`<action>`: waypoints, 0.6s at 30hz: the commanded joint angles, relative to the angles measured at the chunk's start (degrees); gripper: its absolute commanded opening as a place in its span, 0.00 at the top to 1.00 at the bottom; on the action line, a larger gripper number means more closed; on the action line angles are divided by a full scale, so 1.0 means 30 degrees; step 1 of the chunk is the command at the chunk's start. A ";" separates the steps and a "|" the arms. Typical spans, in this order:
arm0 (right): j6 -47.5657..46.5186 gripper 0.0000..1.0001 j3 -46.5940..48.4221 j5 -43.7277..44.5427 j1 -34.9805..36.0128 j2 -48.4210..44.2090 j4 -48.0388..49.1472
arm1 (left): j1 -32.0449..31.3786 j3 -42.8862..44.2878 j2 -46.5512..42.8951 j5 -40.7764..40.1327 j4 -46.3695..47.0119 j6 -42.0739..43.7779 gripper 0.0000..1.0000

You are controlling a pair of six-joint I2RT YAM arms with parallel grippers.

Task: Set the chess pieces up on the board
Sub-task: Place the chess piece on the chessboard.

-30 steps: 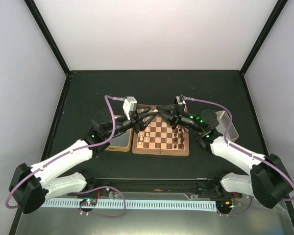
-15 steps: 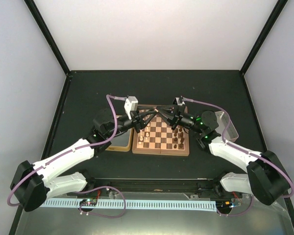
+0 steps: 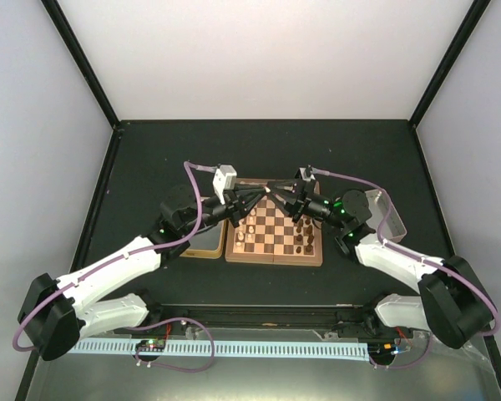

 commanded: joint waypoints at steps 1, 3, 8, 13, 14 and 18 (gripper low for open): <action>-0.3063 0.68 -0.0301 0.0141 -0.0332 -0.0955 -0.3246 | -0.0117 0.1040 -0.0329 -0.1137 -0.3003 0.0736 0.98; -0.5137 0.57 -0.0455 0.0262 -0.0727 -0.1751 -0.5927 | -0.0117 0.1649 -0.0482 -0.1805 -0.5540 0.1117 0.98; -1.0708 0.42 -0.0642 0.1542 -0.2309 -0.3904 -1.3381 | -0.0114 0.3234 -0.0261 -0.2337 -1.2224 0.1777 0.98; -1.7126 0.41 0.1021 0.4823 -0.2874 -0.5272 -2.0561 | -0.0115 0.5656 0.1725 -0.2279 -1.8904 0.1975 0.97; -1.7940 0.41 0.1401 0.5602 -0.2874 -0.5409 -2.1689 | -0.0140 0.6171 0.2277 -0.2401 -2.0094 0.1926 0.97; -1.9899 0.40 0.2225 0.8265 -0.2881 -0.5937 -2.4260 | -0.0424 0.8298 0.5420 -0.3415 -2.4677 0.1556 0.95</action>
